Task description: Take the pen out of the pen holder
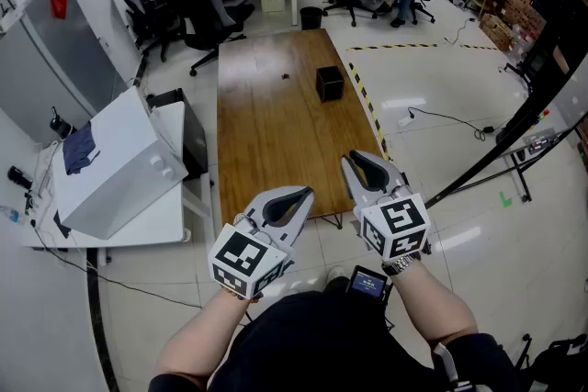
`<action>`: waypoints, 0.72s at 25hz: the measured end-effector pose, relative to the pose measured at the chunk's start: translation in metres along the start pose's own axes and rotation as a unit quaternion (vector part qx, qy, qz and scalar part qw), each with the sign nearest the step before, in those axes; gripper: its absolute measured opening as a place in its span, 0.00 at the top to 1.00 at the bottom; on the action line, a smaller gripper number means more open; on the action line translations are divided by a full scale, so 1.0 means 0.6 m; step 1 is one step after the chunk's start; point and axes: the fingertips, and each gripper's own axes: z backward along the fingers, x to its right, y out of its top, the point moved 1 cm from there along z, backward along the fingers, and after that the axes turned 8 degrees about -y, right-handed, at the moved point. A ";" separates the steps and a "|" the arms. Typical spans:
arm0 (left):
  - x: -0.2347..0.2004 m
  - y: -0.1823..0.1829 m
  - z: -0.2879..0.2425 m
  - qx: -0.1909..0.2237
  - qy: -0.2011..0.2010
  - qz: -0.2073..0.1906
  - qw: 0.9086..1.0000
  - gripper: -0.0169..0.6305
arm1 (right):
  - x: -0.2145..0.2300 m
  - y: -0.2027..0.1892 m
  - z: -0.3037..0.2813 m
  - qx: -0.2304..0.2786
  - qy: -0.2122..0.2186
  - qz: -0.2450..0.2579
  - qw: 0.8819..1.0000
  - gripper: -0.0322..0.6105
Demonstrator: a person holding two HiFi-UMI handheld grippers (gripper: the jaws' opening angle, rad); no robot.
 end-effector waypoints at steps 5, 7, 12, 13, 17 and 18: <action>-0.059 -0.012 -0.009 -0.007 0.016 0.015 1.000 0.97 | 0.033 -0.019 -0.091 -0.015 -0.005 0.015 1.000 0.84; -0.088 -0.020 -0.024 -0.013 0.020 0.014 1.000 0.97 | 0.052 -0.030 -0.134 -0.022 -0.006 0.022 1.000 0.84; -0.177 -0.034 -0.087 -0.029 0.036 0.028 0.999 0.97 | 0.108 -0.062 -0.257 -0.040 0.000 0.029 0.999 0.82; -0.196 -0.036 -0.105 -0.033 0.038 0.031 0.998 0.97 | 0.122 -0.069 -0.284 -0.045 0.002 0.030 0.999 0.82; -0.270 -0.044 -0.179 -0.049 0.044 0.047 0.997 0.97 | 0.181 -0.099 -0.390 -0.065 0.010 0.034 0.997 0.81; -0.289 -0.048 -0.196 -0.052 0.047 0.053 0.996 0.97 | 0.196 -0.108 -0.418 -0.070 0.011 0.036 0.997 0.80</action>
